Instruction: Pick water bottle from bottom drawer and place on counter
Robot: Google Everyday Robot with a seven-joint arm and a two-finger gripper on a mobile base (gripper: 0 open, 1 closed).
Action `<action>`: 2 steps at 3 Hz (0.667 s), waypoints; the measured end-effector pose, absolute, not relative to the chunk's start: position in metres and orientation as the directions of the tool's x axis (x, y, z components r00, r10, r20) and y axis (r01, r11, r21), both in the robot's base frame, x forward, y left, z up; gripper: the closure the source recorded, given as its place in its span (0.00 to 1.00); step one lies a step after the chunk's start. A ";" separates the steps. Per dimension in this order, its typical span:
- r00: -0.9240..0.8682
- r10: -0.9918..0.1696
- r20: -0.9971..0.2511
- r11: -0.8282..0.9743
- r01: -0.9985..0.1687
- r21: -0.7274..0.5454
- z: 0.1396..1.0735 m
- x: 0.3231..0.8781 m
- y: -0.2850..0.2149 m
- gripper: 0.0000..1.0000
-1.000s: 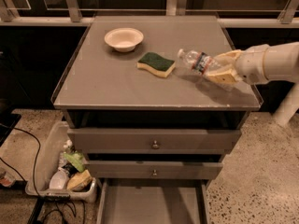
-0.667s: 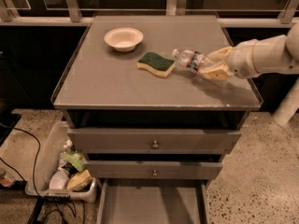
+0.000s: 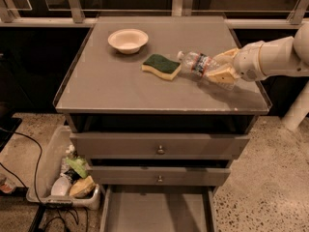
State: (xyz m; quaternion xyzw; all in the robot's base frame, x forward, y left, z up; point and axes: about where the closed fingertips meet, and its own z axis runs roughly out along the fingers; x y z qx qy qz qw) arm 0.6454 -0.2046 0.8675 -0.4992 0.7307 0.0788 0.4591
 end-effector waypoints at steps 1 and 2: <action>-0.080 -0.657 -0.750 0.489 -0.802 -0.343 0.867 0.645 -0.205 0.36; -0.080 -0.657 -0.750 0.489 -0.802 -0.343 0.867 0.645 -0.205 0.13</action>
Offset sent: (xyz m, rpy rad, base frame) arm 0.0000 0.0000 0.0000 0.0000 0.0000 0.0000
